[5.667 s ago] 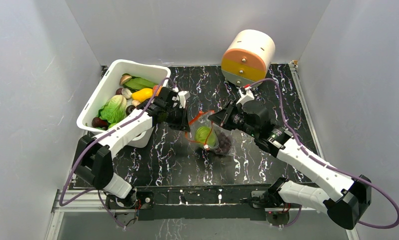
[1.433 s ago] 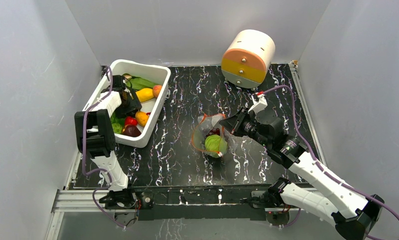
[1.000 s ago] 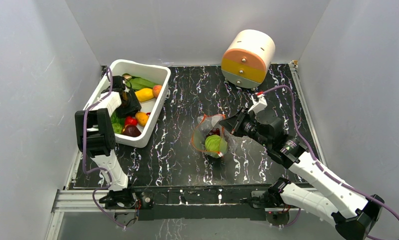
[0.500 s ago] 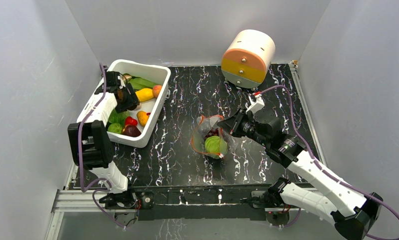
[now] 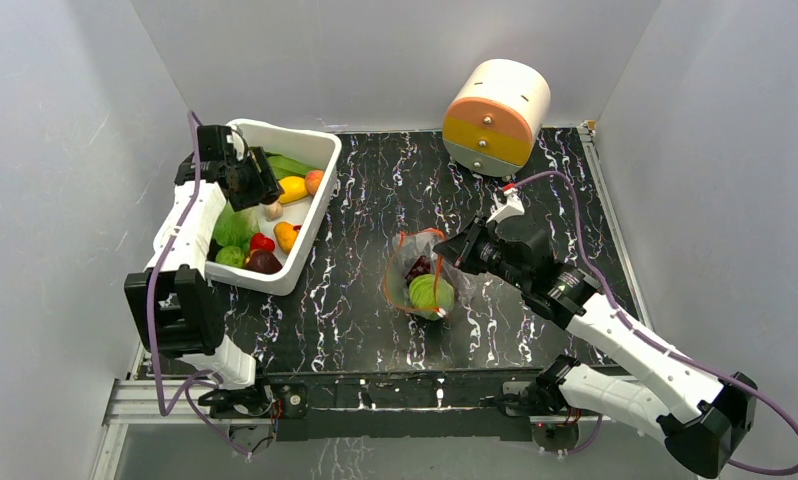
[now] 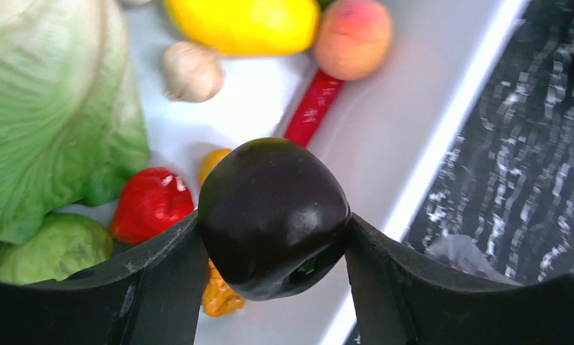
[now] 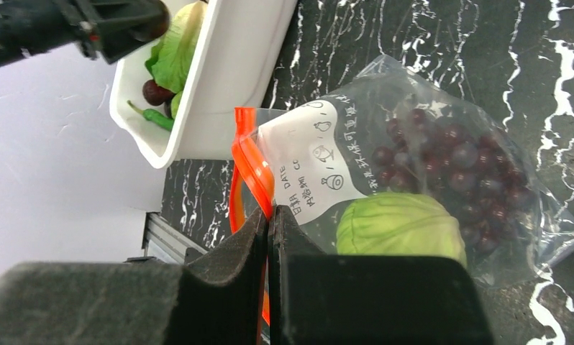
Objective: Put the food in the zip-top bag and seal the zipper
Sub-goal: Place the fake vegetable in the zipper food storage bag.
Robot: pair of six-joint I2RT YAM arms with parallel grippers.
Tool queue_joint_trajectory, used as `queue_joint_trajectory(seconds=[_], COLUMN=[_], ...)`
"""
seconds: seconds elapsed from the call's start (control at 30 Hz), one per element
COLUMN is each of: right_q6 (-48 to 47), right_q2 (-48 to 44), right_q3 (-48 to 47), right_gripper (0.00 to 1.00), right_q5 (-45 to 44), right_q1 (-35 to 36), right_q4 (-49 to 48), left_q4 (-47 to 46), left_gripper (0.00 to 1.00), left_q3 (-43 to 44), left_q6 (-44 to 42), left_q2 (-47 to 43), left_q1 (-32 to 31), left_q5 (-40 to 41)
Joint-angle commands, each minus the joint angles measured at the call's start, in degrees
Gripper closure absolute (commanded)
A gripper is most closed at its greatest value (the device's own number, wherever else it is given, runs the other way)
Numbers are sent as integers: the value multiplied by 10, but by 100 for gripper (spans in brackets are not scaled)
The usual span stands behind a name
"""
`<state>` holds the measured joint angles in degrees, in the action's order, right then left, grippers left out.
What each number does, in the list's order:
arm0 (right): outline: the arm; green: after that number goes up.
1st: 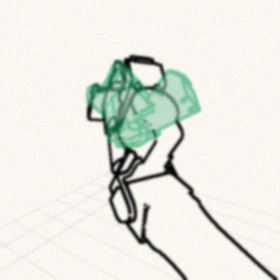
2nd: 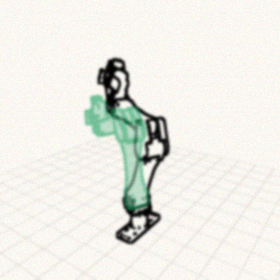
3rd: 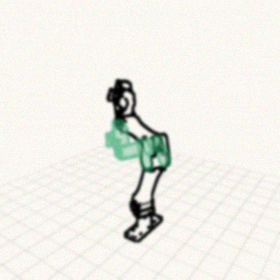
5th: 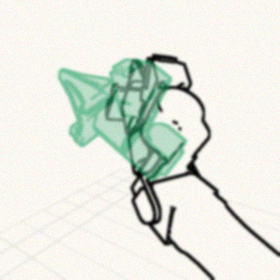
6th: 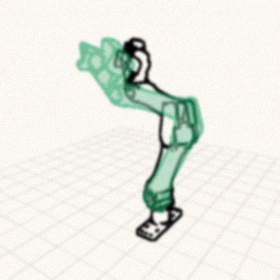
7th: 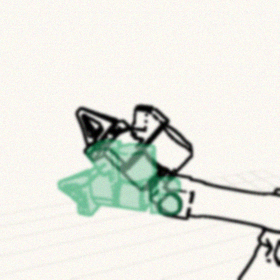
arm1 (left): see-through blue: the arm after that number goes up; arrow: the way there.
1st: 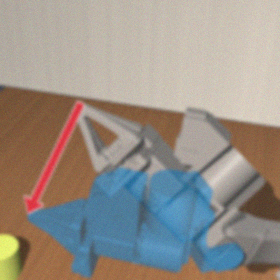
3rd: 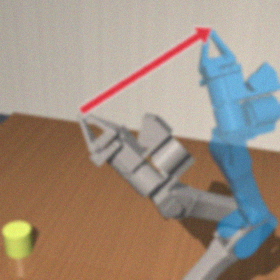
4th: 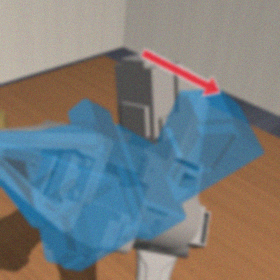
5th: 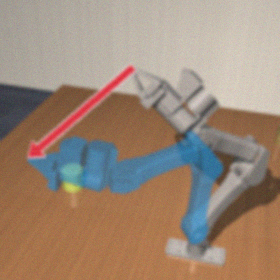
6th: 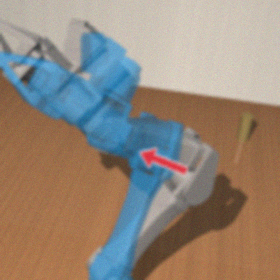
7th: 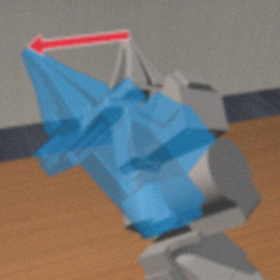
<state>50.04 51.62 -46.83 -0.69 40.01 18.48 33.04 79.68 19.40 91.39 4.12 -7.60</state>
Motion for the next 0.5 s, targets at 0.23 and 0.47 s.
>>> queue_joint_trajectory(seconds=[0.23, 0.47], right_q6=[-3, 2], right_q2=[-14, -3], right_q3=[-40, -44], right_gripper=[100, 100], right_q5=[-57, -53], right_q1=[-1, -1], right_q4=[4, -5], left_q4=[65, 111], left_gripper=[68, 68], left_q3=[72, 61], left_q6=[-38, -73], left_q2=[-80, -88], left_q1=[-86, -176], left_q5=[-132, -135])
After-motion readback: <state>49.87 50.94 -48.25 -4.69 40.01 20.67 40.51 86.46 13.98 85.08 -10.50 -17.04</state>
